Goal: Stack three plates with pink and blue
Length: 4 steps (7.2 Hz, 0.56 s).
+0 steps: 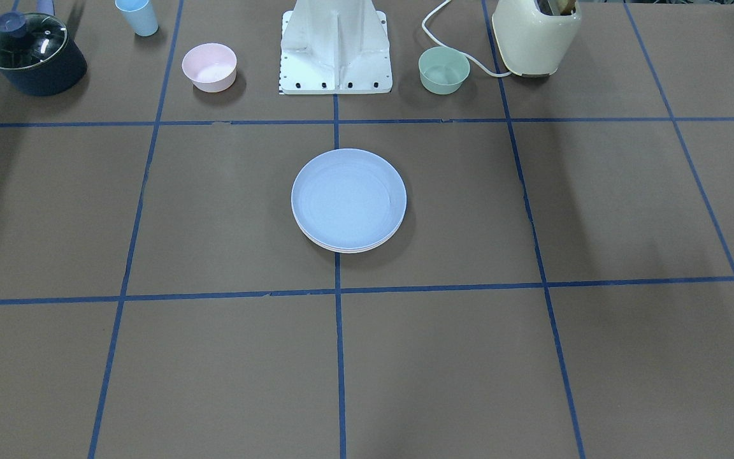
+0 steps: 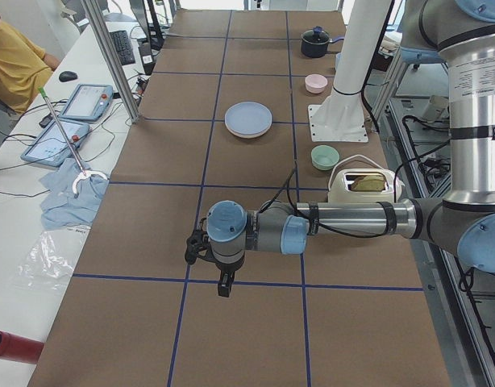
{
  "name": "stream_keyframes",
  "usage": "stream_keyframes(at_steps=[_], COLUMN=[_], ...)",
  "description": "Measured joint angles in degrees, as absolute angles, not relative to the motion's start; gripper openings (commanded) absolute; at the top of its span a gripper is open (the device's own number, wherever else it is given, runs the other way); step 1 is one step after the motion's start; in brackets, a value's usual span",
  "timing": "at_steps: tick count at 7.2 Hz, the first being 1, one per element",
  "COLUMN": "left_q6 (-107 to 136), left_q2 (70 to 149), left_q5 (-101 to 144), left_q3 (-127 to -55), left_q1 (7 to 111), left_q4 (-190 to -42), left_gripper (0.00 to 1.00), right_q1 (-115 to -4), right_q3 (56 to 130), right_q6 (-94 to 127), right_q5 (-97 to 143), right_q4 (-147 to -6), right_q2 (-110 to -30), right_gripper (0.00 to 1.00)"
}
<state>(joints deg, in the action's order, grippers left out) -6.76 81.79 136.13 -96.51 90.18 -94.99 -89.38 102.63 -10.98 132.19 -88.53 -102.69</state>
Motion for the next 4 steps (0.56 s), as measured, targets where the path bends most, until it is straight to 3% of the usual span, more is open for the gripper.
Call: stream_keyframes(at_steps=[4], left_q6=[-6.74], left_q2=[81.23], left_q5=[136.06], left_q3=[-96.68], left_q1=[90.20], left_q4=[-94.89], left_gripper=[1.00], right_q1=[-89.39], right_q3=[102.58], right_q6=[-11.06], right_q5=[132.19], right_q4=[-88.54], right_q2=[-102.80], right_gripper=[1.00])
